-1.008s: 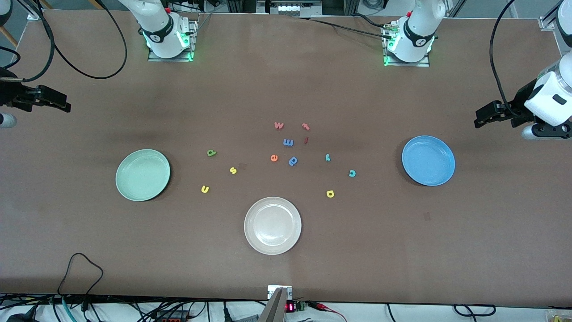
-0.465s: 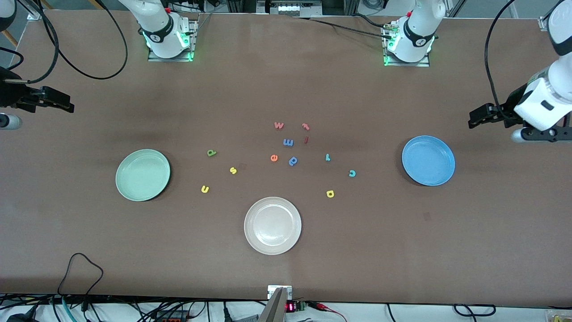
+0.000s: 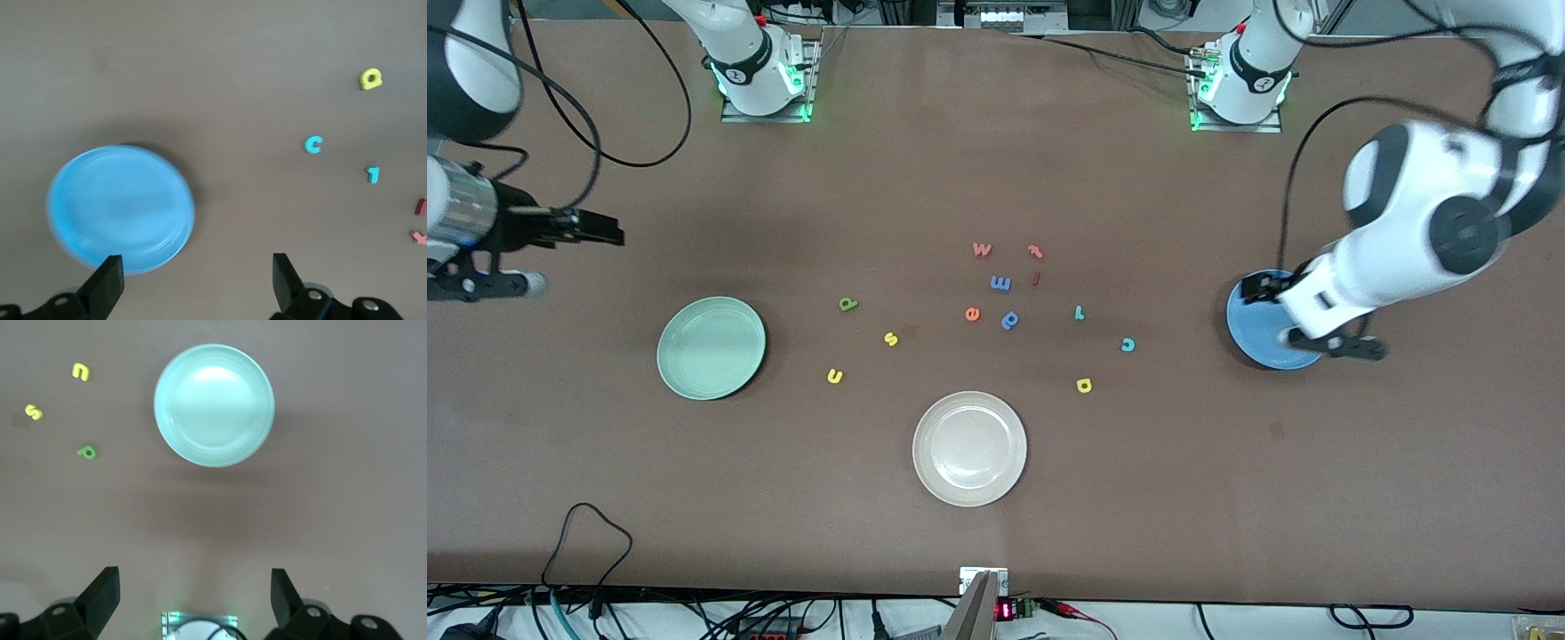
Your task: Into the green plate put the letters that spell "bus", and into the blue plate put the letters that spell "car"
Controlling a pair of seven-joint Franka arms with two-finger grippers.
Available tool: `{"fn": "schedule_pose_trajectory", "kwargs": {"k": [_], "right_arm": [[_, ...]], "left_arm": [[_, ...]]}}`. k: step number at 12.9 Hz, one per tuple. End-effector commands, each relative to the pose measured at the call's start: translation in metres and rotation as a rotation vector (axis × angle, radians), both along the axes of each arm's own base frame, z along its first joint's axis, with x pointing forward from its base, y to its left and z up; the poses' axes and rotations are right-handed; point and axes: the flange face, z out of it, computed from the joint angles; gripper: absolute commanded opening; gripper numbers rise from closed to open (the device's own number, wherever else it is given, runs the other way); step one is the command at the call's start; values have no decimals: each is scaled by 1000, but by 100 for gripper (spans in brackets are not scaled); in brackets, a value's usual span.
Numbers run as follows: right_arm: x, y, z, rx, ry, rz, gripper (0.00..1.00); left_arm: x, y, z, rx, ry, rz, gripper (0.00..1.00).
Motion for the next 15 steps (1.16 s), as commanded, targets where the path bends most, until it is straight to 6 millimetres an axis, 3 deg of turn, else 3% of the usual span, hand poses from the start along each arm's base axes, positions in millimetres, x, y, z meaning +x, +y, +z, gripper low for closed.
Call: {"fn": "schedule_pose_trajectory", "kwargs": {"k": [1,3,5,7,11,13,15], "right_arm": [[1,33,-55,-5,-40,-23,100],[-4,66,-93,-29,-76,-61,100],[-1,93,-121,-49,-84,-115,70],[1,121,-147,-57,-87,-121,48],[4,170,-195,-69,-115,-166,44],[6,181,-216,-67,-124,-159,44],[9,187,-234,-60,-140,-153,44]], "left_arm": [[27,-60,-44,-16,-29,-62,83],[36,-105,-82,-24,-16,-51,73],[39,-141,-113,-13,6,-8,66],[42,-181,-134,-5,-2,5,62],[56,-201,-171,-51,-105,109,52],[55,-217,-181,-59,-118,130,51],[57,-220,-185,-63,-122,135,51]]}}
